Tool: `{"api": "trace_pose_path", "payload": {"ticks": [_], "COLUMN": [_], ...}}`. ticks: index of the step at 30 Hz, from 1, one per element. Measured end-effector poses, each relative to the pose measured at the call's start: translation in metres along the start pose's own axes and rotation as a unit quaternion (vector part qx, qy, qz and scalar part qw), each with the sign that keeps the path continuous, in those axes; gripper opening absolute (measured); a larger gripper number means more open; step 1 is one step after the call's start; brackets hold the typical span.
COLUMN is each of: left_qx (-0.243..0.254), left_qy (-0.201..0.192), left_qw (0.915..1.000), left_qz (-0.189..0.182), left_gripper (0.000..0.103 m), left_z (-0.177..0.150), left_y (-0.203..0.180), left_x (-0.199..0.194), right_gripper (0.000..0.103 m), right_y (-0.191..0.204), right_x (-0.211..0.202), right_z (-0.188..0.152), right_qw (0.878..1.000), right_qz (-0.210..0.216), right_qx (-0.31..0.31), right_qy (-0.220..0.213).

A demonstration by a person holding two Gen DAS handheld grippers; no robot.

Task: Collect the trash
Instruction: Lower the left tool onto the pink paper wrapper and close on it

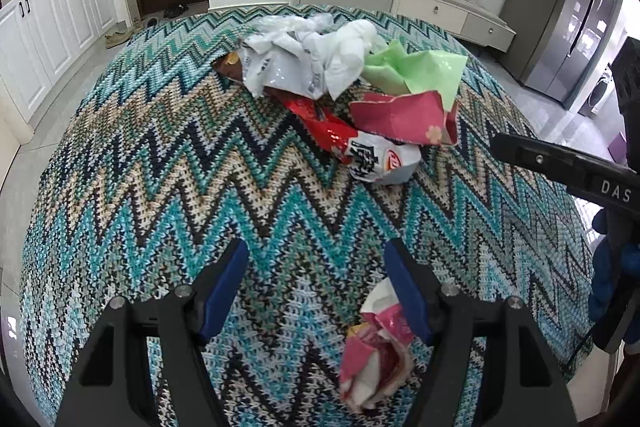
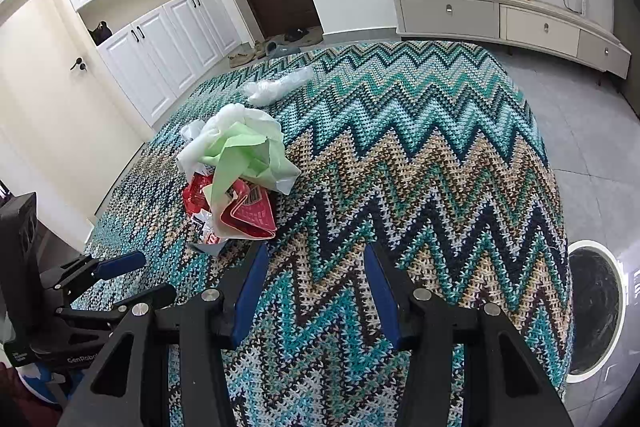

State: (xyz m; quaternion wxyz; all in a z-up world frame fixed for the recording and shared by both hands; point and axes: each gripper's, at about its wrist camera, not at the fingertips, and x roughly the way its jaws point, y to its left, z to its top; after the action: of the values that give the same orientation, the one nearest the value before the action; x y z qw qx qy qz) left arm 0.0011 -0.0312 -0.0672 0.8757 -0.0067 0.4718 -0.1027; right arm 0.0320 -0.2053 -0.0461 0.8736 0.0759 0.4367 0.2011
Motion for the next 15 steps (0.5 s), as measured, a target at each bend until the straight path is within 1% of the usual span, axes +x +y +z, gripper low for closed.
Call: {"api": "trace_pose_path", "payload": {"ticks": [10, 15], "left_qx": [0.0, 0.0], "left_qy": [0.007, 0.008], "left_qw": [0.9999, 0.9997], "left_qz": [-0.008, -0.024], "left_gripper": [0.069, 0.069], "left_z": [0.001, -0.002], "left_y": [-0.003, -0.001], "left_x": [0.006, 0.011], "right_gripper": [0.048, 0.048], "right_y": [-0.001, 0.001], "right_x": [0.005, 0.008], "right_z": [0.0, 0.002], "right_qw": [1.0, 1.0], "right_qz": [0.003, 0.005], "right_qx": [0.0, -0.002], "right_qy": [0.005, 0.008]}}
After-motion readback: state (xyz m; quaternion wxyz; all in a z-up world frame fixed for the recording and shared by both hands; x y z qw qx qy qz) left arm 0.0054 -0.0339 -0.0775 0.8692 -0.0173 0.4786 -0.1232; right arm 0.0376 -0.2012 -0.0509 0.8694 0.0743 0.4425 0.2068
